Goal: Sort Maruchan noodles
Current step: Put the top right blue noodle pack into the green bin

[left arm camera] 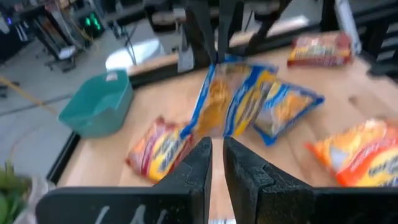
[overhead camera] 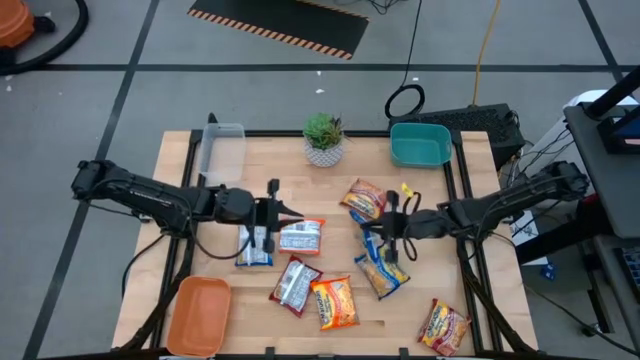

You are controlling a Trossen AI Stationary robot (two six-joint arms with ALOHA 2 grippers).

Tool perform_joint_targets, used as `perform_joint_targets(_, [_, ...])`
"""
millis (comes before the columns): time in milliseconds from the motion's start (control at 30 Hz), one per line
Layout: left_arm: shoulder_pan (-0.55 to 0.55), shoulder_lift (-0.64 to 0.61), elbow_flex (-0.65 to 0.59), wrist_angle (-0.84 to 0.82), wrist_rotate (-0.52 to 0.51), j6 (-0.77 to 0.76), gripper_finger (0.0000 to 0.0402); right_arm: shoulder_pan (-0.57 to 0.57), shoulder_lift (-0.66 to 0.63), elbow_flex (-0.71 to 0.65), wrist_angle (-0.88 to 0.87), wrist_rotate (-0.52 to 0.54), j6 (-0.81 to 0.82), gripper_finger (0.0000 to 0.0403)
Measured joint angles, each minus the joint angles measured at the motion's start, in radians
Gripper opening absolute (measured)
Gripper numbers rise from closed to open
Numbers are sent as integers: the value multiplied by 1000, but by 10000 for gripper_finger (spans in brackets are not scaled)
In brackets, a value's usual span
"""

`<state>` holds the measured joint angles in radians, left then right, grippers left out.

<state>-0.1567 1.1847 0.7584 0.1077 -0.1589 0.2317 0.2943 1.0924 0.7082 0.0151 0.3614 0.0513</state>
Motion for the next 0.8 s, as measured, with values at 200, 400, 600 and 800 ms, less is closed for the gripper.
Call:
perform_joint_targets(200, [-27, 12, 0, 67, 0, -19, 111, 27, 0, 0, 70, 0, -27, 0])
perform_joint_targets(400, [-37, 66, 1, 119, 16, -51, 213, 38, -1, 1, 173, -1, -43, 0])
perform_joint_targets(600, [-37, 160, -1, 237, 94, -17, 271, 49, 5, 1, 216, -51, -37, 0])
perform_joint_targets(800, [22, 195, 21, 264, 227, -80, 280, 75, 26, 1, 275, -56, -67, 0])
